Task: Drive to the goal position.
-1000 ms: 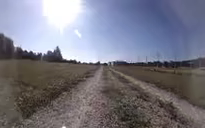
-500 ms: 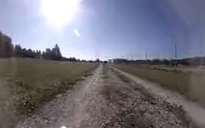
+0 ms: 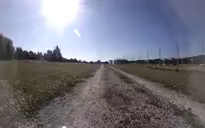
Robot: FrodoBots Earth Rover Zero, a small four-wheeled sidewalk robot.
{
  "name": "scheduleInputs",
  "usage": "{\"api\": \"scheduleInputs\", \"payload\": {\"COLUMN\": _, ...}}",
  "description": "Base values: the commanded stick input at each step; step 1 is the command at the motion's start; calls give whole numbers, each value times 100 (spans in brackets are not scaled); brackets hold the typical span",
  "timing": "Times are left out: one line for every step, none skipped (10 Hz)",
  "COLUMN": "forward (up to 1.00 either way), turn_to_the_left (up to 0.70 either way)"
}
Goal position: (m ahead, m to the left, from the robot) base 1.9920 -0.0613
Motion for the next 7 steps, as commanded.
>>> {"api": "scheduleInputs", "payload": {"forward": 50, "turn_to_the_left": 0}}
{"api": "scheduleInputs", "payload": {"forward": 50, "turn_to_the_left": 0}}
{"api": "scheduleInputs", "payload": {"forward": 50, "turn_to_the_left": 0}}
{"api": "scheduleInputs", "payload": {"forward": 50, "turn_to_the_left": 0}}
{"api": "scheduleInputs", "payload": {"forward": 50, "turn_to_the_left": 0}}
{"api": "scheduleInputs", "payload": {"forward": 50, "turn_to_the_left": 0}}
{"api": "scheduleInputs", "payload": {"forward": 50, "turn_to_the_left": 0}}
